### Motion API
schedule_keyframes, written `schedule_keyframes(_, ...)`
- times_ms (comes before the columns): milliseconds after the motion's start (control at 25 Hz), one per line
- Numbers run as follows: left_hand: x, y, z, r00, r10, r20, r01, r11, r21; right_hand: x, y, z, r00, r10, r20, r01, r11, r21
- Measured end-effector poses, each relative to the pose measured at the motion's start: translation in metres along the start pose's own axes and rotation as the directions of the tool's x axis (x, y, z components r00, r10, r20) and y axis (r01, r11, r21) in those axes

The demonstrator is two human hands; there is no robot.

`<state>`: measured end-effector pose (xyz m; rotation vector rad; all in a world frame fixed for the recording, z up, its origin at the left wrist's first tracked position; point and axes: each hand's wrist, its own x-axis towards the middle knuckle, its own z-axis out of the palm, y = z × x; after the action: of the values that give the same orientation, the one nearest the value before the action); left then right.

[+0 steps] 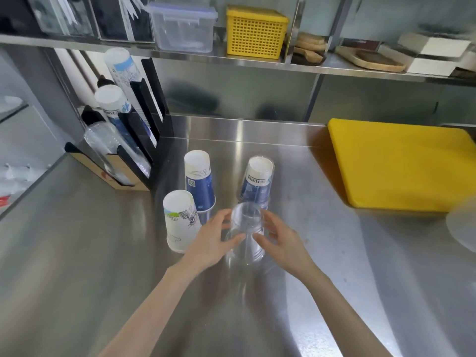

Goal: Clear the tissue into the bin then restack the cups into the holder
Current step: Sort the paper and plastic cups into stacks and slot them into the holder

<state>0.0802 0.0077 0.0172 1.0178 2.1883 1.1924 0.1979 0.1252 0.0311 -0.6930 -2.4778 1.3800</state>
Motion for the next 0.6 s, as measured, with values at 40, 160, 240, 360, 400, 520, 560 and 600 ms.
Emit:
schedule_keyframes(40,0.001,-0.005,0.004,1.000,-0.016,0.011,0.016,1.000,0.010,0.001,0.006,0.001,1.000,0.021,0.004,-0.021,1.000,-0.005)
schedule_keyframes(160,0.005,-0.014,0.010,0.998,-0.056,0.042,0.054,0.997,0.048,0.003,0.014,0.003,0.999,0.050,0.012,-0.050,0.999,0.009)
schedule_keyframes(240,0.008,-0.014,0.012,0.997,-0.059,0.059,0.055,0.997,0.061,0.005,0.018,0.003,0.998,0.069,0.017,-0.069,0.997,0.023)
schedule_keyframes(360,0.015,-0.013,0.011,0.996,-0.051,0.071,0.047,0.997,0.062,0.011,0.029,0.005,0.993,0.115,0.001,-0.115,0.991,0.070)
schedule_keyframes(400,0.017,-0.012,0.010,0.995,-0.052,0.082,0.046,0.996,0.070,0.013,0.031,0.005,0.991,0.133,-0.016,-0.131,0.987,0.091)
schedule_keyframes(520,0.026,-0.004,0.004,0.993,-0.078,0.083,0.074,0.996,0.040,0.021,0.028,-0.005,0.982,0.158,-0.103,-0.141,0.977,0.160)
schedule_keyframes(560,0.031,-0.001,0.001,0.994,-0.094,0.064,0.094,0.996,0.001,0.026,0.025,-0.011,0.980,0.153,-0.128,-0.130,0.977,0.171)
schedule_keyframes(600,0.037,0.003,-0.001,0.993,-0.107,0.041,0.109,0.993,-0.038,0.032,0.021,-0.016,0.978,0.149,-0.147,-0.123,0.977,0.175)
